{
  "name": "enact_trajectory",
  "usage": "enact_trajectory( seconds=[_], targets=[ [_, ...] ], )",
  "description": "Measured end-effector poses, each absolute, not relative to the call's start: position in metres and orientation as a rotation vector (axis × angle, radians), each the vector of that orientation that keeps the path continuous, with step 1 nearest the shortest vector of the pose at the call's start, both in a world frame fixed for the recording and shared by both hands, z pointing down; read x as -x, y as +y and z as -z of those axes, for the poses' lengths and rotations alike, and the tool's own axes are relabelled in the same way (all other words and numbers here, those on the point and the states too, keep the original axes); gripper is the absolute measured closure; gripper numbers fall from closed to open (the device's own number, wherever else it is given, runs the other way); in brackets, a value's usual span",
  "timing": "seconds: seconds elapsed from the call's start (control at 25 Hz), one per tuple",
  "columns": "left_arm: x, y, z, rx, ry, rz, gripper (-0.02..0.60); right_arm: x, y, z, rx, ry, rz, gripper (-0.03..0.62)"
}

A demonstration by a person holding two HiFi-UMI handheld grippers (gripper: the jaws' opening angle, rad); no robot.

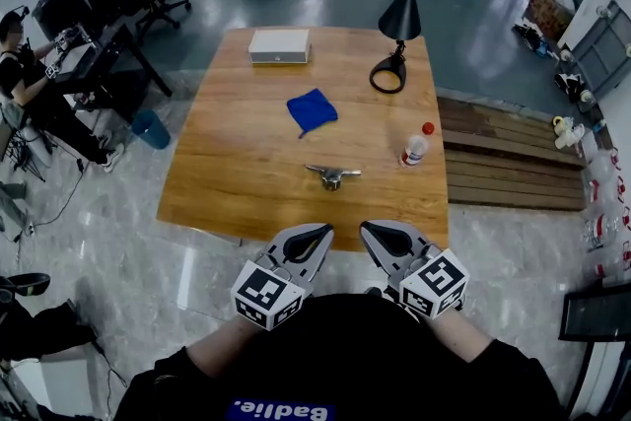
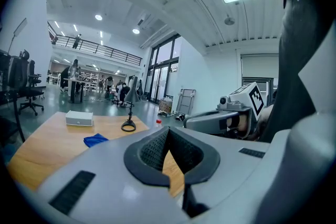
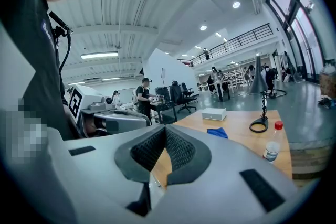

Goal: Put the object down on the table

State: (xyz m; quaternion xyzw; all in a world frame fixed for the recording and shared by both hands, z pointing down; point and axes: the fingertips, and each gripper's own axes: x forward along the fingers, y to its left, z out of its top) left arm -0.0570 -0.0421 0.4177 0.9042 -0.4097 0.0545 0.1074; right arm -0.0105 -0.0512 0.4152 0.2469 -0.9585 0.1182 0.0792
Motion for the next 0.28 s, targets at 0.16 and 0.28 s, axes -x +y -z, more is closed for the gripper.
enact_trajectory(
  seconds=[0.16,0.28],
  targets=[
    [0.0564,-0.0412,-0.4185,-2.661,-1.203,-0.169,0.574,0.0092,-0.0507,-0.416,-0.749,-2.861,-0.365,0.589],
    [0.0549,-0.0398,-0.4215,-2.66,-1.198,-0.174,0.574,0.008,-0.0494,-0.4184,-0.751,-2.856,-0.369,0.589]
  ],
)
